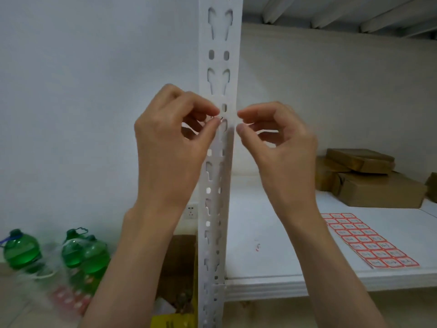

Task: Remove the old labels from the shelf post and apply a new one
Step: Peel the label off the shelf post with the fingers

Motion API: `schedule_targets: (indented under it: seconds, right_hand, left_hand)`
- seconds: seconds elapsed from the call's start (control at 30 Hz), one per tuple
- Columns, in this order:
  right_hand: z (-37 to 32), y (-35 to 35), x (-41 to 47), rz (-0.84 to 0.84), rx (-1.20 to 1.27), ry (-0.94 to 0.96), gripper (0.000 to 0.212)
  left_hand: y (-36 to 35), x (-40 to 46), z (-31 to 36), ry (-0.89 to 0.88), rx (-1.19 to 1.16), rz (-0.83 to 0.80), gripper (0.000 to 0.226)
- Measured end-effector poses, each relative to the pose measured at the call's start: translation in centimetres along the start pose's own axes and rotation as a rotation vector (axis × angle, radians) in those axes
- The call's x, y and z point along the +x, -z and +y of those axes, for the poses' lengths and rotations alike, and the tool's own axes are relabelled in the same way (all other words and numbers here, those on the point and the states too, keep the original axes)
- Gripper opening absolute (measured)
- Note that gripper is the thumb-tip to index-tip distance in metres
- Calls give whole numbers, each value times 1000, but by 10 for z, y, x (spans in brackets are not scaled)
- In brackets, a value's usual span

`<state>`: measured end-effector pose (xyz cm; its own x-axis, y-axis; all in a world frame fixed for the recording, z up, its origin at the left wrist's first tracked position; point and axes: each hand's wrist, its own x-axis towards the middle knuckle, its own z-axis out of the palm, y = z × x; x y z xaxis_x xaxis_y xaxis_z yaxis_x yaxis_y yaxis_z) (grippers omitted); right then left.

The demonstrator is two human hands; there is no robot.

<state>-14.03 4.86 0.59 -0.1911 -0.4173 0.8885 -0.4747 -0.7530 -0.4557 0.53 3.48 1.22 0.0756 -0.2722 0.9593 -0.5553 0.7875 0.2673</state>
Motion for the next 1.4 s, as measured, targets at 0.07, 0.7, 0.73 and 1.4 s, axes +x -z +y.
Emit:
schedule_targets:
  seconds: [0.07,0.7,0.73,1.4]
  right_hand:
    - [1,-9,-2,-18,-38,27,13]
    - [-2,-32,-4,86,-26,7,19]
    - [-2,-32,-4,87,-24,9,19]
    - [12,-34,-5,205,-297,297,6]
  left_hand:
    - [7,2,-10,-2,10,-33,14]
    - [8,6,-19,-141,119,-19,16]
    - [8,6,-20,-150,124,-16,16]
    - [3,5,-30,-215,61,41,13]
